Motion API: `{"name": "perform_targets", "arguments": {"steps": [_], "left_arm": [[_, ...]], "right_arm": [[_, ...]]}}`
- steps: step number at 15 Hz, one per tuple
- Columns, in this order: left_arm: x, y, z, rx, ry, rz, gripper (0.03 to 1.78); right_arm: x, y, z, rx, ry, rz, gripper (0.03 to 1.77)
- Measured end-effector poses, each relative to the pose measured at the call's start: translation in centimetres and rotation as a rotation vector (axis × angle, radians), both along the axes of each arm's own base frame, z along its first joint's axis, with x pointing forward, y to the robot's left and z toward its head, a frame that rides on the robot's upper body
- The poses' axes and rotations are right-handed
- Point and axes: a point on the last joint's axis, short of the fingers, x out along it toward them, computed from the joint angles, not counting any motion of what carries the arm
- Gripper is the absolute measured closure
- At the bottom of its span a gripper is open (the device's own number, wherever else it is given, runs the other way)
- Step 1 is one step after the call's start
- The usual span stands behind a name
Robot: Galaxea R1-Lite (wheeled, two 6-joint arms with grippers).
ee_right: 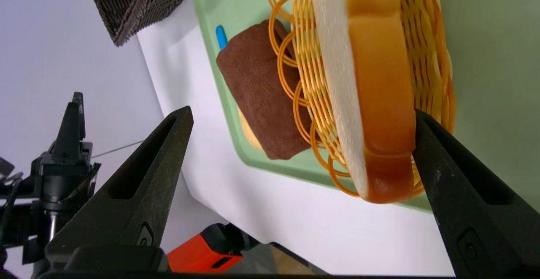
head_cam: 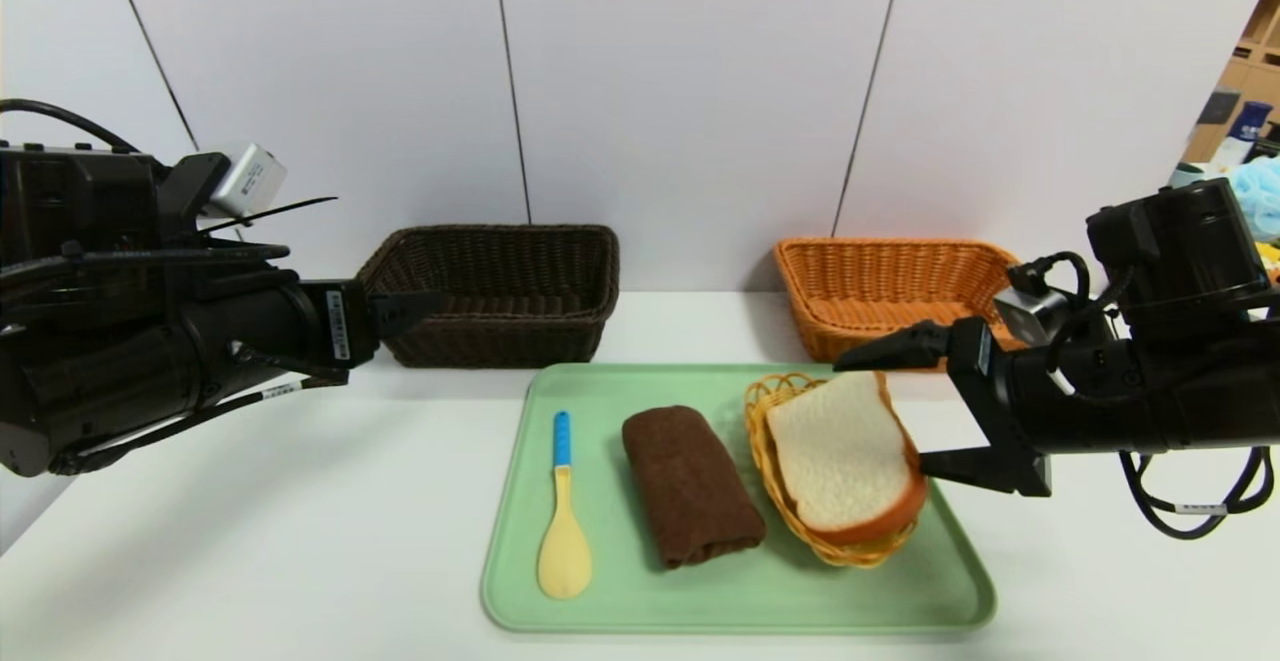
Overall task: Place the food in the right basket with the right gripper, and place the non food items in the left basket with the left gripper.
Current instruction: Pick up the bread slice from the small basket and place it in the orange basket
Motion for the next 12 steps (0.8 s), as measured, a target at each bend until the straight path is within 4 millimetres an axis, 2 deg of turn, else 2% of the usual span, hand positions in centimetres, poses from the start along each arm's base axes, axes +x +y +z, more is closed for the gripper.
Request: {"name": "perform_targets", "arguments": {"steps": [9,12], "left_arm": [[-0.1,0.0,0.0,0.0,0.0,0.002,0.12],[-0.2,0.1,-0.7,0.005,0.024,0.001,0.12]], "right_arm": [[0.7,0.0,-1.6,0.019,0.05,0.026,0.1],[0.8,0.1,-1.7,0.042,0.031,0.037,0.1]]}}
